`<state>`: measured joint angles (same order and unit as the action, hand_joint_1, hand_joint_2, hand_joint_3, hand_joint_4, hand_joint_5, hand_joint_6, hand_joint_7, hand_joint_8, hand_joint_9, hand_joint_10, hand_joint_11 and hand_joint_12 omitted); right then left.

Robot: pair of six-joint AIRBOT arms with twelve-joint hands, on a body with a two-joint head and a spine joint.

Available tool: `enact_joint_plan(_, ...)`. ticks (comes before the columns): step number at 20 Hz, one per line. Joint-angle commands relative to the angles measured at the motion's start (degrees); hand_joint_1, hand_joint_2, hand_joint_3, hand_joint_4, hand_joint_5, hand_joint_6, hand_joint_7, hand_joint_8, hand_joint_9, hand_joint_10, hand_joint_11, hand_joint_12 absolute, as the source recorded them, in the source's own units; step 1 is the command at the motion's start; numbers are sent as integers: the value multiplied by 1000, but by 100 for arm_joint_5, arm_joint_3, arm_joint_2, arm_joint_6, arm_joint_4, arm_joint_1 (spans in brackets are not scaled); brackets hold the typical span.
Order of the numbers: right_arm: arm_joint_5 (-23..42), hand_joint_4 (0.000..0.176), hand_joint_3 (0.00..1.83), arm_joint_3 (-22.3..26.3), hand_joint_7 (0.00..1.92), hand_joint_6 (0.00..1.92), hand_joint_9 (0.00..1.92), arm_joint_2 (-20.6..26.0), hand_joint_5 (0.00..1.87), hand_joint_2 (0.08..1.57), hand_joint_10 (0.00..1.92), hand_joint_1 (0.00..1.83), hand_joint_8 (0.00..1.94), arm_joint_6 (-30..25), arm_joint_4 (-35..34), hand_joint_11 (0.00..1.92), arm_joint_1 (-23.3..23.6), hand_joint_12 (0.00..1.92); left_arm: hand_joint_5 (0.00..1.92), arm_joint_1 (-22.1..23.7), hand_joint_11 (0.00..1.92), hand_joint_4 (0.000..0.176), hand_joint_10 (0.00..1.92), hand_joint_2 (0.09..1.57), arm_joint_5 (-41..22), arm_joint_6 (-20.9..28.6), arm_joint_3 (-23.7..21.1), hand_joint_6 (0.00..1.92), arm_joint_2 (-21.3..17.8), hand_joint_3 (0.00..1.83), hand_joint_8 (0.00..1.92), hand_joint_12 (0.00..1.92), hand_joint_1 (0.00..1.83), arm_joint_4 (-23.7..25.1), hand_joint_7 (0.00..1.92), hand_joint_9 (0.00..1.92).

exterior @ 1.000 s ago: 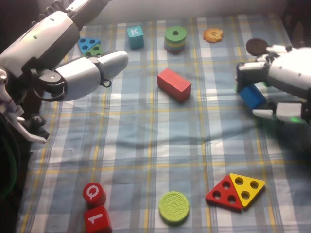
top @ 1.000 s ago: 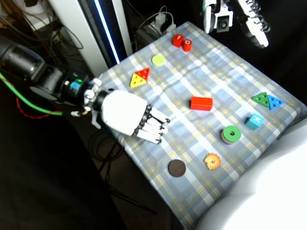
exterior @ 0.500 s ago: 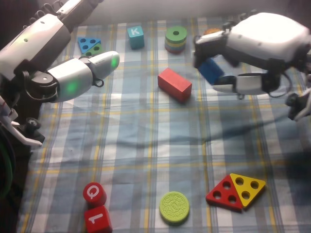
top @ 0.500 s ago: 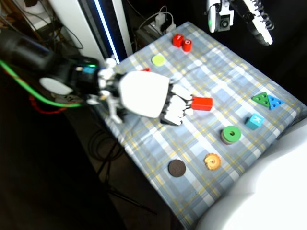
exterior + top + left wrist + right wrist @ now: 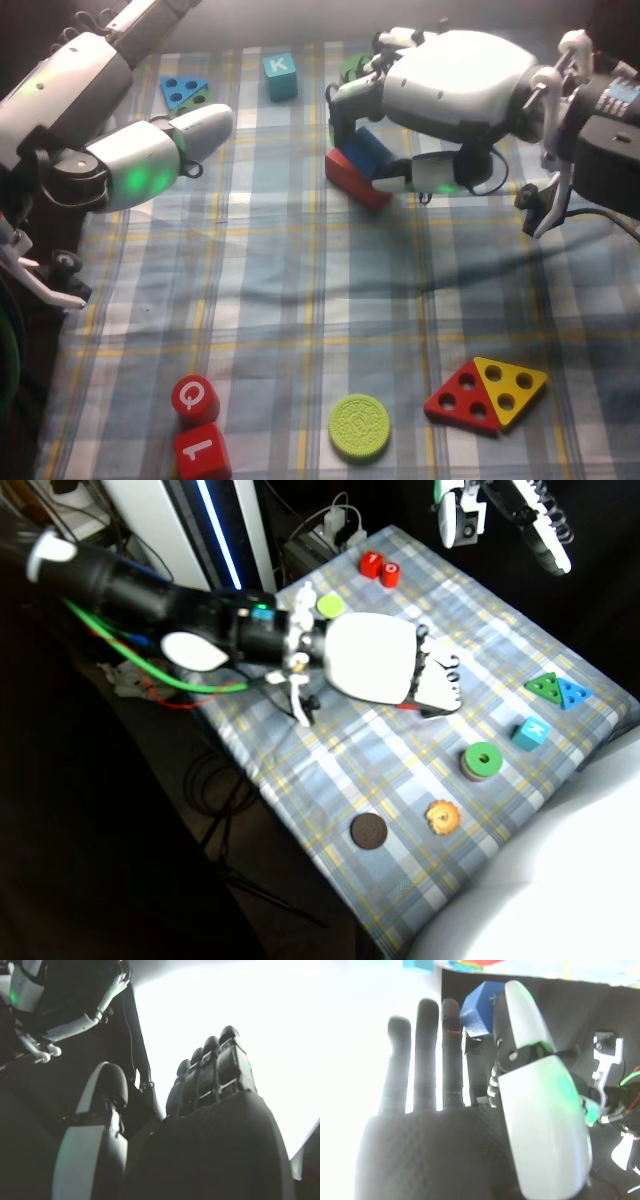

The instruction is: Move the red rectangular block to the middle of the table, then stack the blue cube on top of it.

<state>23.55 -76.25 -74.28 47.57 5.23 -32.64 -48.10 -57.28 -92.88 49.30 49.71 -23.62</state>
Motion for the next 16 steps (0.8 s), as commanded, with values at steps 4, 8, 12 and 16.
enact_joint_plan(4, 344, 0, 1, -159, 688, 1269, 307, -131, 668, 1288, 1683, 1145, 1636, -26, -32, 177, 98, 1921, 12, 40, 0, 8, 0, 1400, -751, 85, 28, 4, -31, 0, 0, 0, 777, 155, 0, 0)
enact_joint_plan(8, 300, 0, 0, -170, 337, 216, 142, -137, 304, 1169, 557, 864, 343, -26, -32, 0, 98, 1197, 17, 27, 0, 0, 0, 1399, -776, 97, 25, 6, -32, 0, 0, 0, 780, 156, 0, 0)
enact_joint_plan(12, 316, 76, 2, -67, 17, 0, 31, -102, 1, 1167, 5, 587, 0, -26, -14, 0, 170, 675, 5, 16, 0, 0, 0, 1414, -783, 108, 22, 0, -34, 6, 0, 0, 740, 155, 0, 0)
enact_joint_plan(16, 590, 21, 0, 258, 0, 0, 0, 266, 0, 1108, 0, 626, 0, -27, 28, 0, 306, 1, 13, 5, 0, 4, 0, 1409, -789, 113, 11, 5, -54, 1, 0, 0, 726, 140, 0, 0)
